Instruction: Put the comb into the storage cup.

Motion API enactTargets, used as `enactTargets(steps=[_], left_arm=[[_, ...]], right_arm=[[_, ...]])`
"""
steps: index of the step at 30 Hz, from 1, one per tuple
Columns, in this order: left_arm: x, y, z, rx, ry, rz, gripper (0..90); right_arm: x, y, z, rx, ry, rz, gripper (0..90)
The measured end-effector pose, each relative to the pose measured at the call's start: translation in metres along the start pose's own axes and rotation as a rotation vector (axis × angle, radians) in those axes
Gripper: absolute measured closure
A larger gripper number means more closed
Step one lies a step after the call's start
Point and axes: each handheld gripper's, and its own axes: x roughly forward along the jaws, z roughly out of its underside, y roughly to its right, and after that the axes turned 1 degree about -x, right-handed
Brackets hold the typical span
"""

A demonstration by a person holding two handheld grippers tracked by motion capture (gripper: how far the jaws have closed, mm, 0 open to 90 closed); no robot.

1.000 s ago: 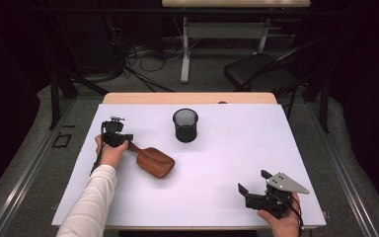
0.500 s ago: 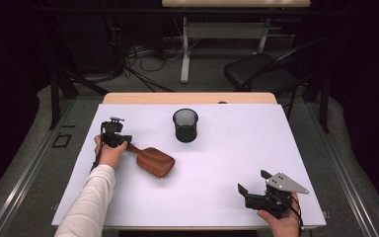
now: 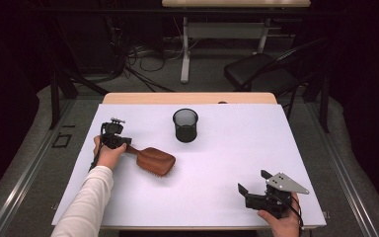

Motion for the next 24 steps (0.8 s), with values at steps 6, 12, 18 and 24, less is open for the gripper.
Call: enactTargets(steps=[6, 12, 18, 24], left_arm=[[-0.003, 0.002, 0.003, 0.037, -0.023, 0.000, 90.0], [-0.004, 0.000, 0.012, 0.051, -0.029, 0.016, 90.0], [-0.009, -0.004, 0.022, 0.063, -0.045, 0.035, 90.0], [-0.014, -0.004, 0.035, 0.087, -0.059, 0.055, 90.0]], right_arm=[[0.000, 0.001, 0.000, 0.001, 0.009, 0.000, 7.1], [0.000, 0.001, 0.000, 0.004, 0.003, -0.003, 7.0], [0.001, 0.001, 0.000, 0.006, -0.004, -0.003, 7.0], [0.001, 0.000, 0.000, 0.007, -0.003, -0.005, 7.0]])
